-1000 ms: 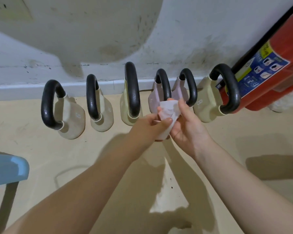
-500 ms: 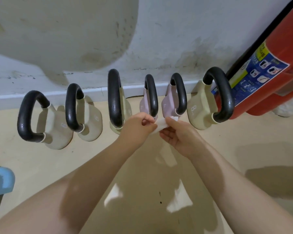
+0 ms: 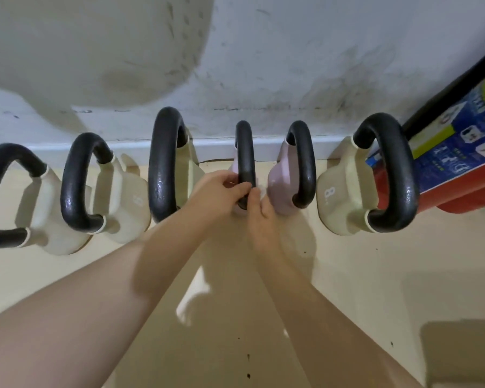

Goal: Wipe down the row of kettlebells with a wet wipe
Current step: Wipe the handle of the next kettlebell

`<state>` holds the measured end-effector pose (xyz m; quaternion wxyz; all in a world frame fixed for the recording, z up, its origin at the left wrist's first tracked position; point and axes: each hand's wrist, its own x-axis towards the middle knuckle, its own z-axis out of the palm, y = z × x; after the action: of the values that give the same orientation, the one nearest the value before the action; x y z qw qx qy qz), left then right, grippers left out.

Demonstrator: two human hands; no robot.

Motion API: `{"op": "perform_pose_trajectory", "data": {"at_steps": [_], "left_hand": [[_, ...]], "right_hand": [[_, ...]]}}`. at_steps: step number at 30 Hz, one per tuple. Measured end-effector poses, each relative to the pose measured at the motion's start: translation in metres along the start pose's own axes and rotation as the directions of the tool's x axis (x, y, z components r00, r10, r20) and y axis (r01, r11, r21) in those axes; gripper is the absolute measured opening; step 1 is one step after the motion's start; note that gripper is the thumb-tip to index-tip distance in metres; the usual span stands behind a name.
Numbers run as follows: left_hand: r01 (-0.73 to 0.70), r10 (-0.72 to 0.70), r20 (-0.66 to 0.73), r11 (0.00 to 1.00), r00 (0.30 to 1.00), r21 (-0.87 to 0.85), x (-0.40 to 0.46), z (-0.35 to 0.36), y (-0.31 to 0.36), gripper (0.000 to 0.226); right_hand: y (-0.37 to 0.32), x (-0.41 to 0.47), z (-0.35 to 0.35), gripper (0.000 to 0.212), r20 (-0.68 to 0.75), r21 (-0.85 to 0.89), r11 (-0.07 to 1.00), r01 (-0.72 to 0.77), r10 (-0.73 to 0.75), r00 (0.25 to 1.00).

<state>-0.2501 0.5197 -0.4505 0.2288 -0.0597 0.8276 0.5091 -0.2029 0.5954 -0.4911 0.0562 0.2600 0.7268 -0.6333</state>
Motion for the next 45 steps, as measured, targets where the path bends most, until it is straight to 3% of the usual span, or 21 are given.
{"op": "perform_pose_trajectory", "data": {"at_steps": [2,4,6,9,12,18,22,25,29,31,33,35,37,40,42,45], "left_hand": [[-0.003,0.002,0.011,0.997,1.000,0.071,0.003,-0.004,0.000,0.027],[-0.037,0.036,0.011,0.991,0.999,0.125,0.002,-0.003,0.001,0.028],[-0.087,0.088,0.001,0.975,0.996,0.204,-0.001,-0.001,0.002,0.027],[-0.089,0.092,-0.002,0.975,0.996,0.202,-0.002,-0.002,0.002,0.025],[-0.046,0.042,0.033,0.989,0.999,0.142,-0.001,-0.006,0.004,0.026],[0.004,-0.010,0.085,0.997,0.996,0.077,0.005,-0.009,0.002,0.021],[-0.006,0.000,0.107,0.999,0.994,0.054,0.005,-0.011,0.003,0.018],[-0.004,0.002,0.111,1.000,0.994,0.021,0.007,-0.011,0.004,0.016],[0.037,-0.031,0.117,0.998,0.993,-0.049,0.007,-0.010,0.002,0.020],[0.084,-0.070,0.130,0.991,0.989,-0.106,0.006,-0.008,-0.001,0.023],[0.166,-0.143,0.104,0.950,0.984,-0.265,0.002,-0.008,-0.005,0.024],[0.267,-0.239,0.120,0.825,0.964,-0.497,-0.008,-0.008,-0.007,0.023],[0.295,-0.264,0.142,0.747,0.954,-0.596,-0.016,-0.008,-0.010,0.024],[0.267,-0.275,0.079,0.758,0.958,-0.595,-0.021,-0.008,-0.019,0.027],[0.263,-0.294,0.047,0.758,0.955,-0.597,-0.022,-0.007,-0.021,0.031],[0.273,-0.322,0.041,0.720,0.946,-0.638,-0.023,-0.007,-0.021,0.038]], "right_hand": [[0.007,-0.009,-0.003,0.041,0.008,0.058,0.998,-0.039,0.039,0.999],[0.001,-0.003,-0.011,0.040,0.056,0.267,0.960,-0.081,0.068,0.996],[-0.007,0.005,-0.015,0.043,0.093,0.358,0.932,-0.064,0.033,0.995],[0.001,0.003,-0.009,0.031,0.068,0.186,0.981,0.051,-0.064,0.996],[0.019,0.002,-0.008,0.038,0.071,0.098,0.992,0.082,-0.089,0.993],[0.024,-0.002,-0.001,0.047,0.071,0.213,0.967,0.138,-0.157,0.985],[0.017,-0.005,0.009,0.075,0.097,0.317,0.948,-0.019,-0.013,0.995],[0.010,0.000,0.005,0.051,0.077,0.430,0.903,-0.002,-0.035,0.996],[0.017,-0.002,0.005,0.039,-0.049,0.298,0.952,0.067,-0.055,0.997],[0.015,-0.002,0.005,0.037,-0.023,0.162,0.984,0.073,-0.070,0.997],[0.009,-0.001,0.002,0.034,0.017,0.038,0.985,0.166,-0.166,0.986],[0.002,0.001,-0.004,0.026,0.031,-0.102,0.966,0.236,-0.234,0.972],[-0.001,0.007,-0.013,0.044,0.149,-0.478,0.804,0.355,-0.324,0.934],[-0.005,0.012,-0.021,0.052,0.273,-0.791,0.353,0.500,-0.528,0.804],[0.000,0.011,-0.022,0.051,0.468,-0.852,-0.077,0.519,-0.558,0.685],[0.013,0.018,-0.034,0.044,0.734,-0.656,-0.590,0.471,-0.354,0.580]]}}
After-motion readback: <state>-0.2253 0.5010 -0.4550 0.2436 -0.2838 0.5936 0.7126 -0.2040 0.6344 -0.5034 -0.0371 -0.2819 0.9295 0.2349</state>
